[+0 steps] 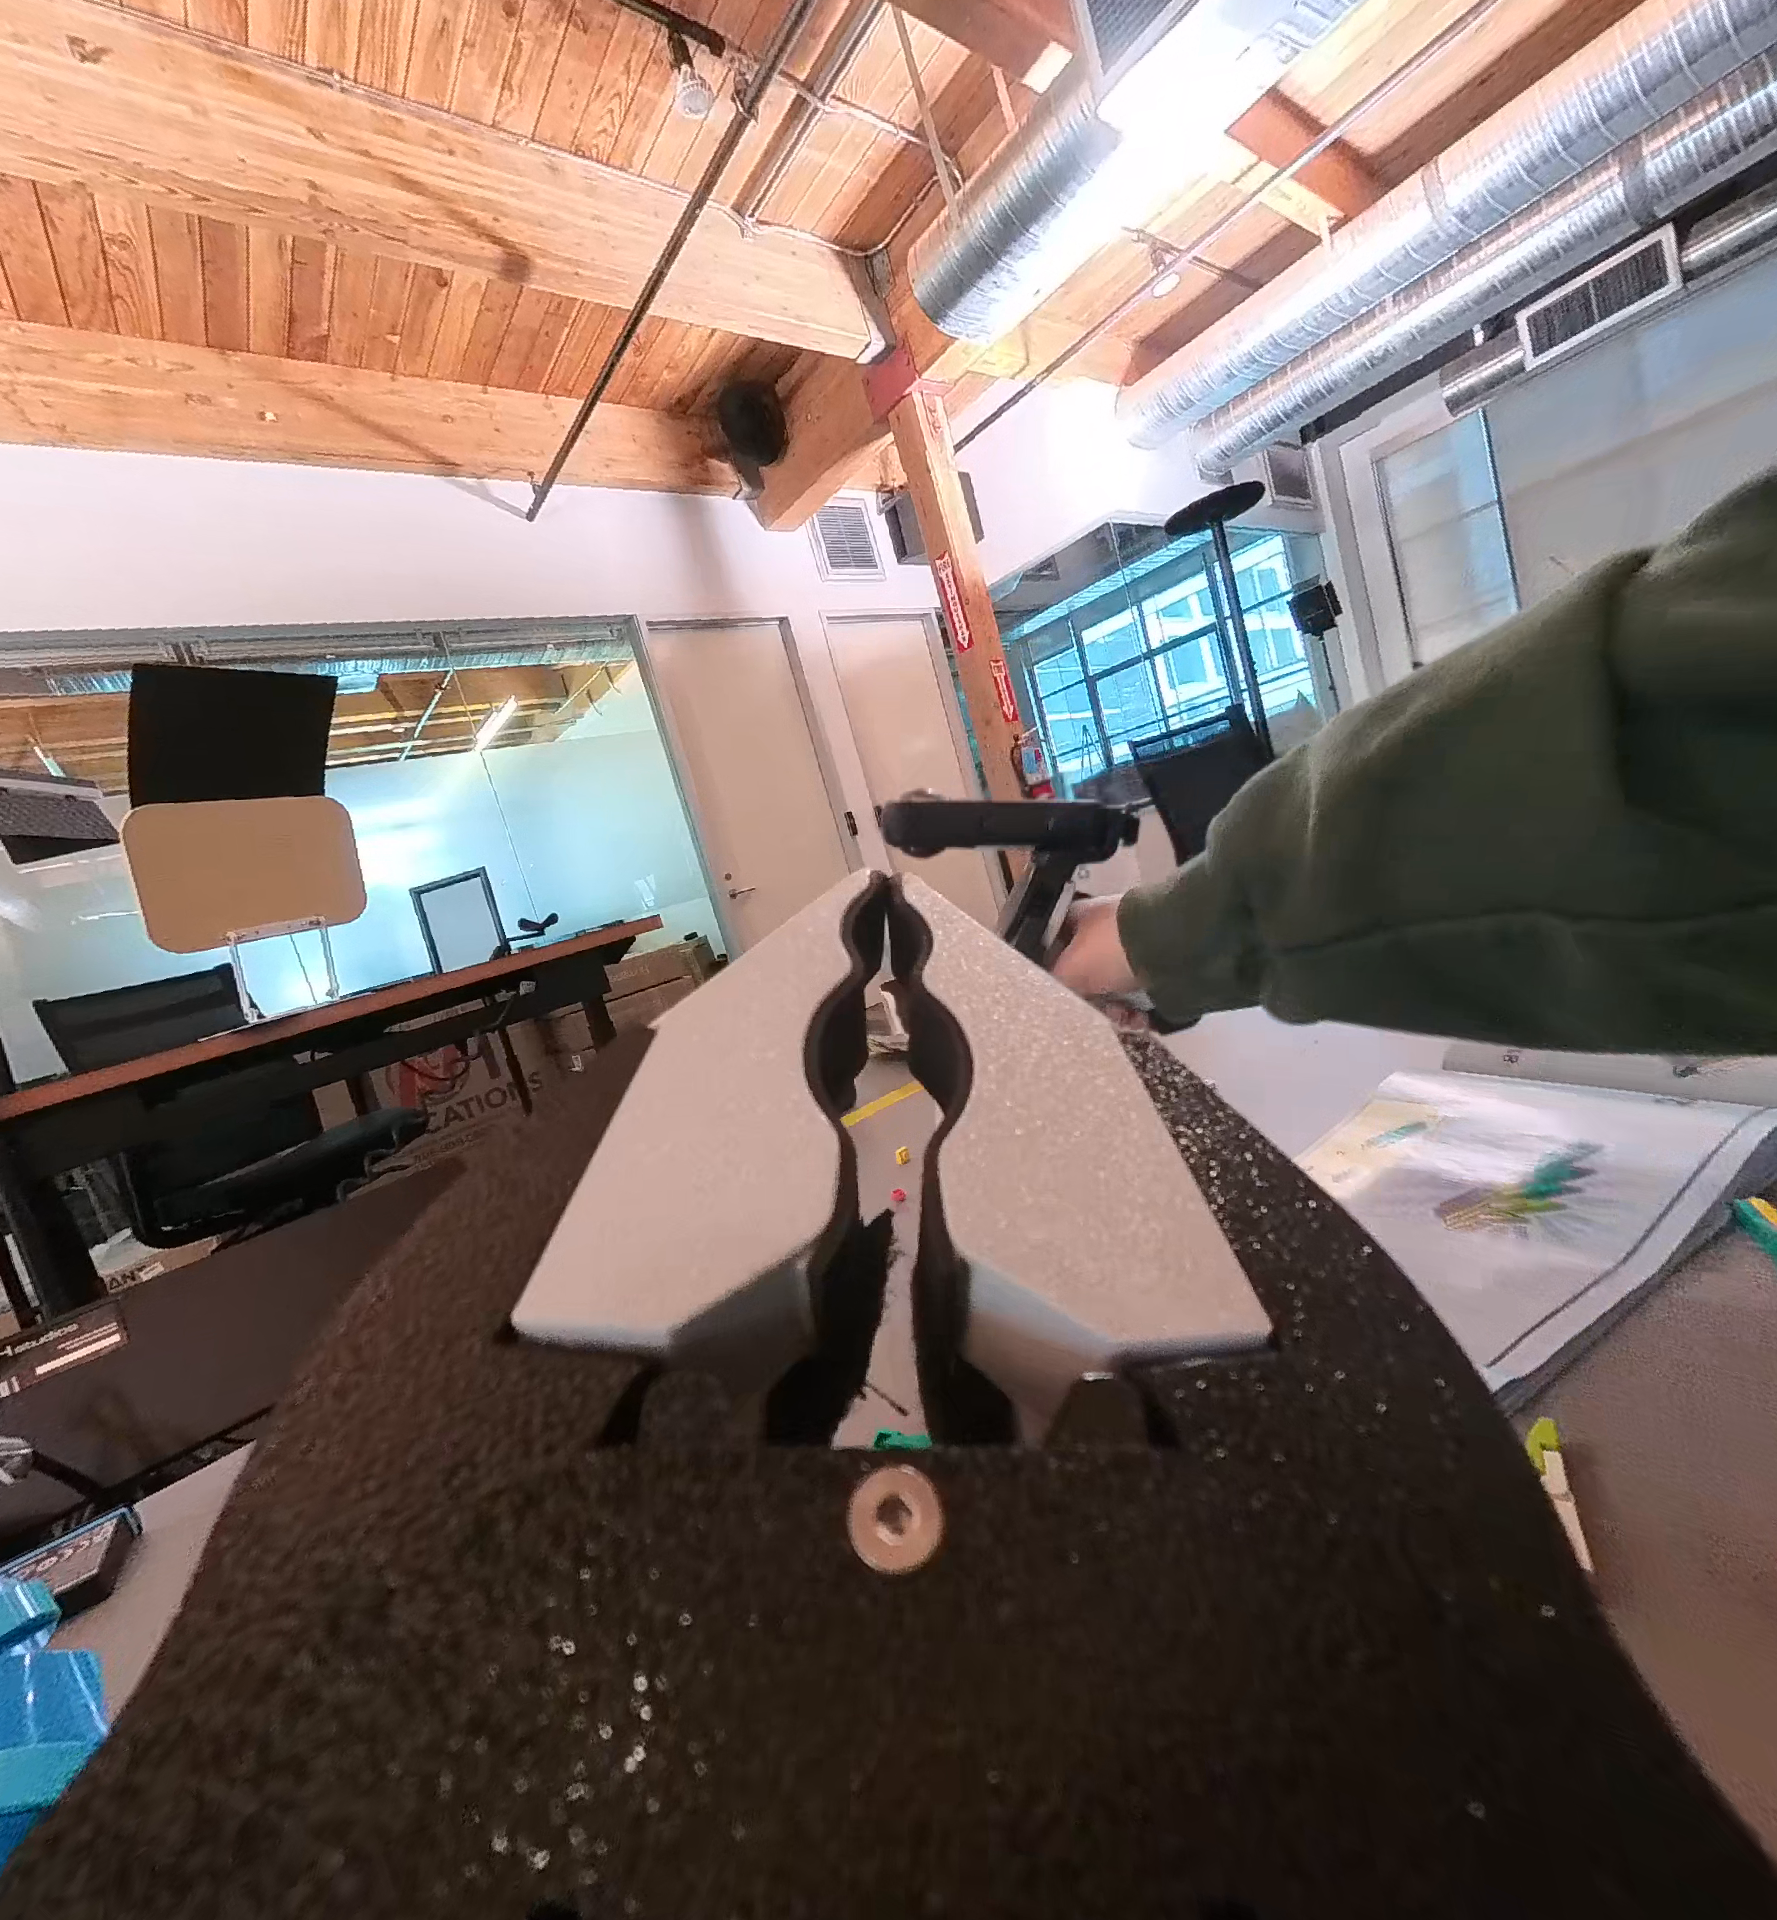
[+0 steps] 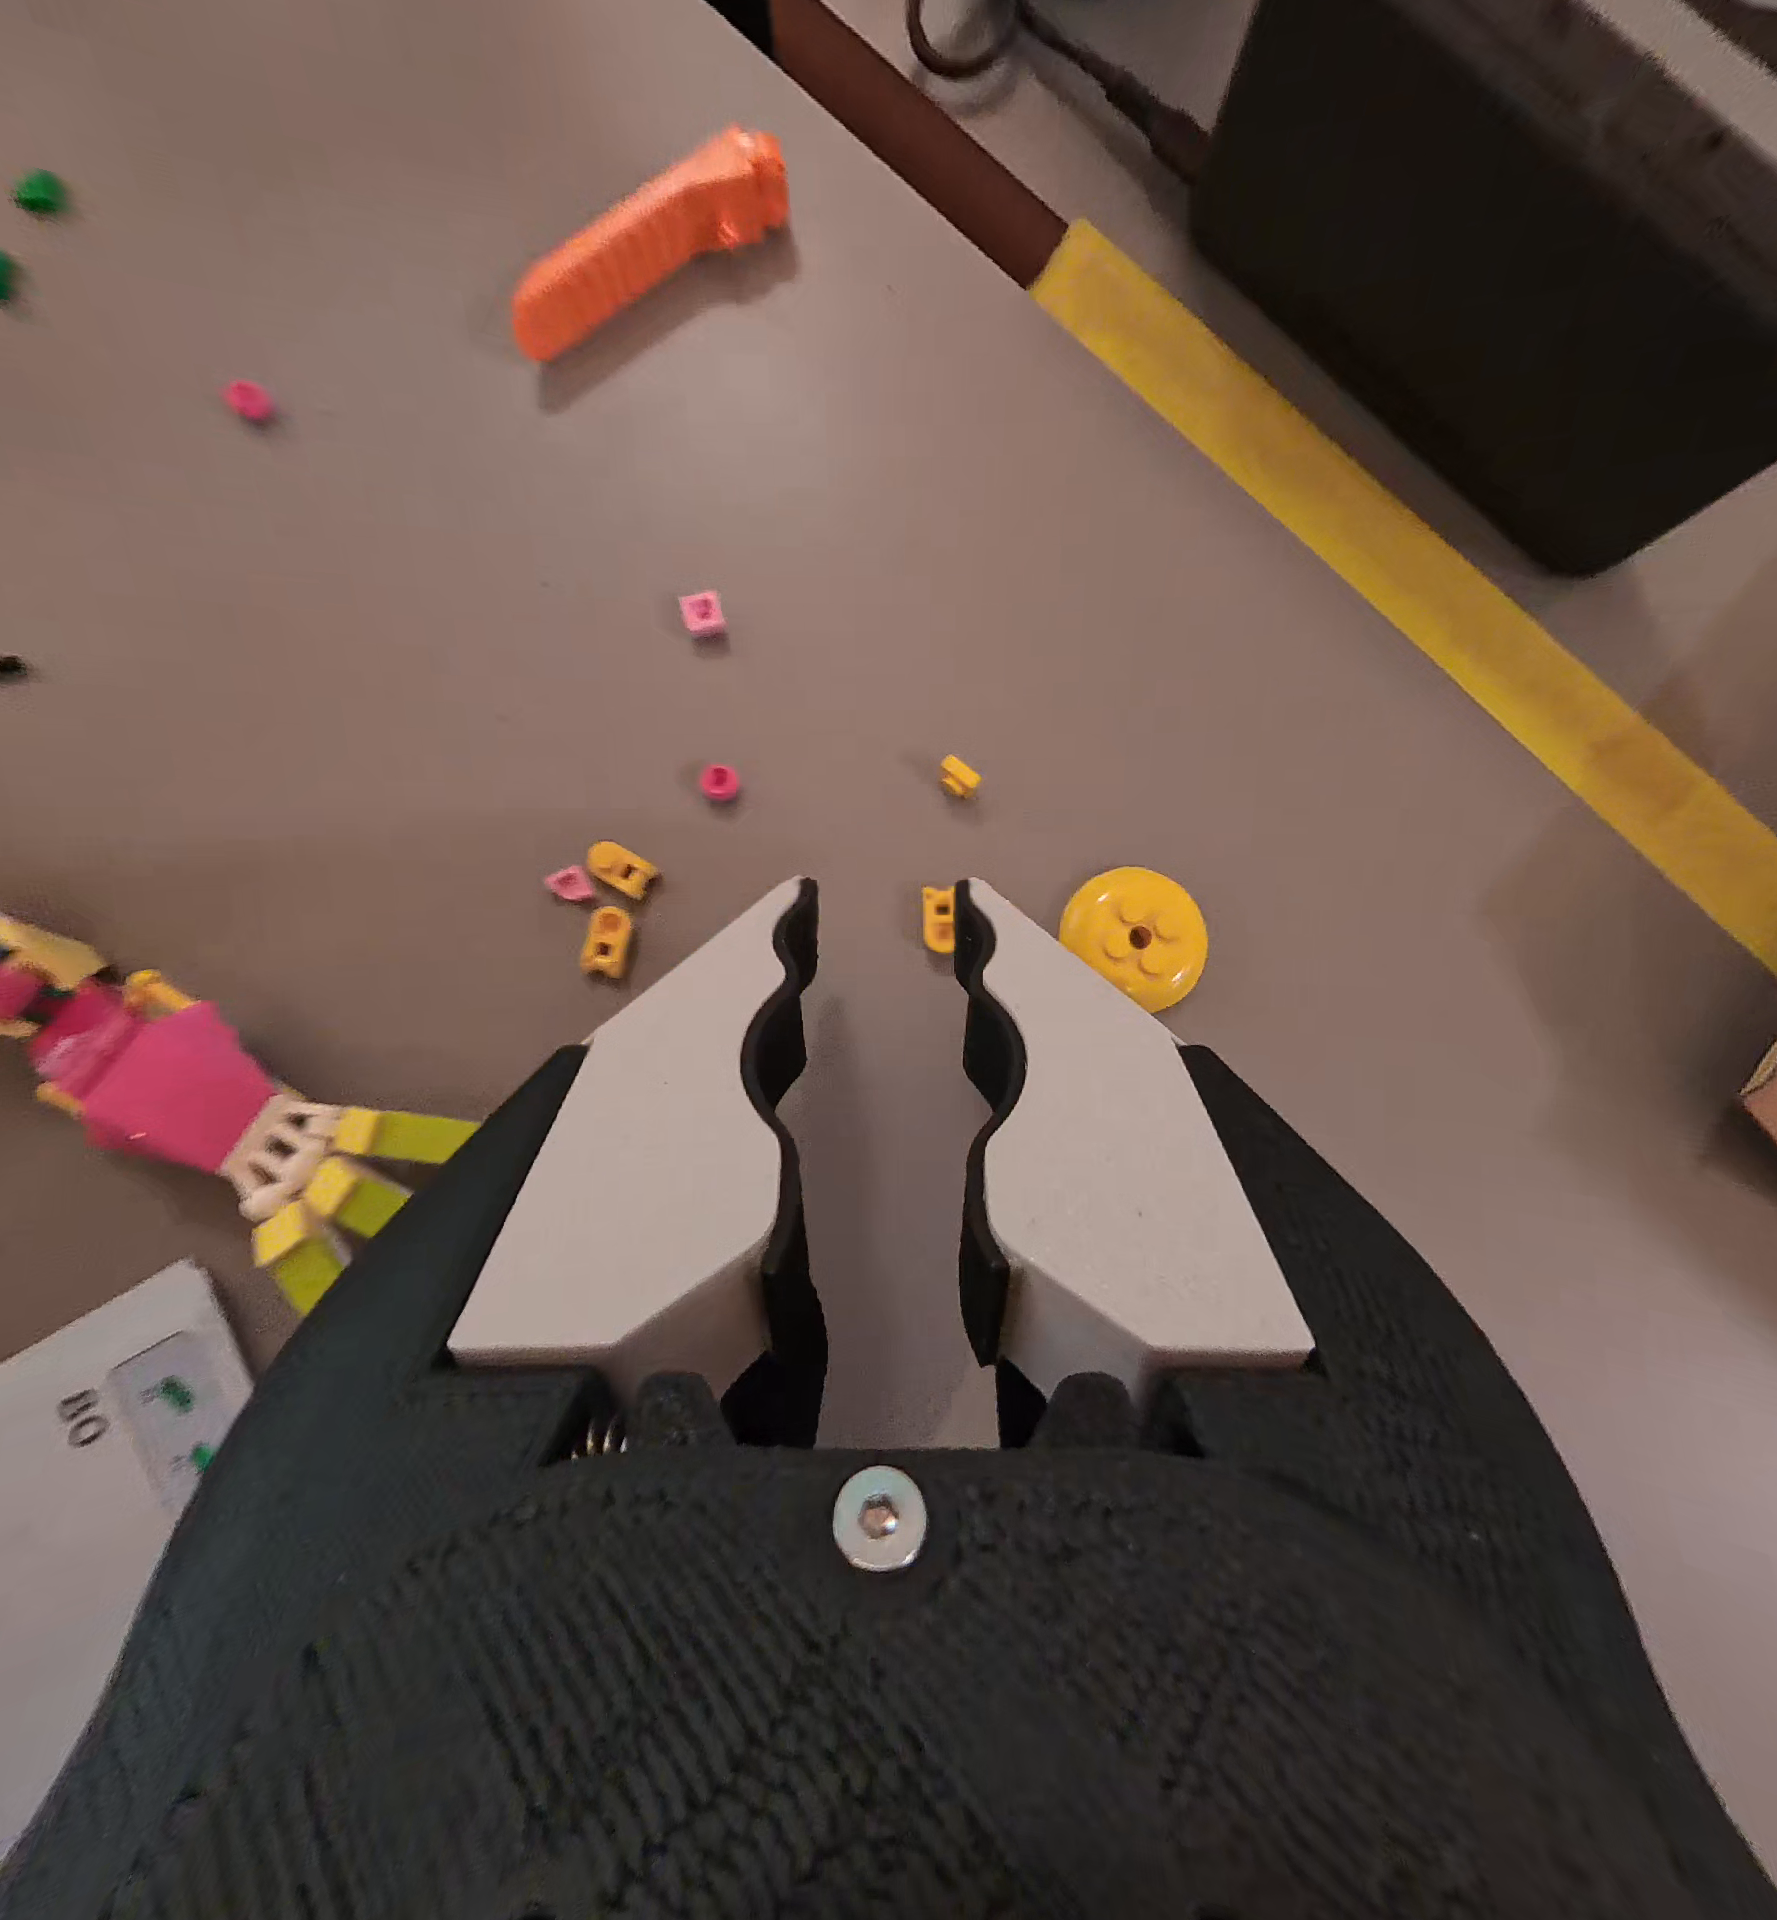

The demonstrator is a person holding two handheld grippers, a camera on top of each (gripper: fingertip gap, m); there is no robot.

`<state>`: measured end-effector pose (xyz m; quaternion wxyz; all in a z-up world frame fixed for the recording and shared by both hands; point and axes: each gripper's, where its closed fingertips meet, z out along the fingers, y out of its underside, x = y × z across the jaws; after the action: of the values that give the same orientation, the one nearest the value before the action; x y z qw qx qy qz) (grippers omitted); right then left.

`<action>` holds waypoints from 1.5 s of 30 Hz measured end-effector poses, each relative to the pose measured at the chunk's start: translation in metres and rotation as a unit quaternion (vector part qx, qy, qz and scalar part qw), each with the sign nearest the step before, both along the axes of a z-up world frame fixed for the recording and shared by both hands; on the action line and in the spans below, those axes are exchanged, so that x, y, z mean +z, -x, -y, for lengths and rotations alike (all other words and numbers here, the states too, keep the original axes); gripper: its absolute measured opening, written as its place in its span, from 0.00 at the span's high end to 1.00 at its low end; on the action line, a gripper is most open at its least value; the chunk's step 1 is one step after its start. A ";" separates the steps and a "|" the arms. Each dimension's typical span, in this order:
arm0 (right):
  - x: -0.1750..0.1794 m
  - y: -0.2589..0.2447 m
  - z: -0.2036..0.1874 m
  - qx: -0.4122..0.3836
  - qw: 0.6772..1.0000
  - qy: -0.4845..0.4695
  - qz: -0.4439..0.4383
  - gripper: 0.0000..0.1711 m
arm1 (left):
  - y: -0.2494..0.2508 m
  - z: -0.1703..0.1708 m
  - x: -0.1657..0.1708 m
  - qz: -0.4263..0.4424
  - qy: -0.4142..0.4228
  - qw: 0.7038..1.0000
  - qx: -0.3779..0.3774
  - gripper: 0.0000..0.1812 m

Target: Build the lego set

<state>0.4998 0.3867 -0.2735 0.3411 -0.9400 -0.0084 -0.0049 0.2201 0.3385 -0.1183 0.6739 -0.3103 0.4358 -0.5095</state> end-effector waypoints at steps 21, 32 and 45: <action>0.031 0.231 0.150 0.399 0.909 0.088 -0.082 0.96 | 0.000 0.006 0.001 -0.002 0.008 1.000 -0.017 1.00; -0.019 0.261 0.196 0.426 0.890 0.154 0.050 0.94 | -0.002 0.010 -0.002 -0.008 -0.009 1.000 -0.018 1.00; 0.035 0.077 0.079 0.058 0.998 -0.010 0.029 0.88 | -0.003 0.008 -0.003 -0.012 0.006 1.000 -0.026 1.00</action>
<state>0.4224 0.3073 -0.2381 0.3494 -0.9341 -0.0723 -0.0124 0.2235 0.3304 -0.1214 0.6533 -0.3089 0.4491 -0.5255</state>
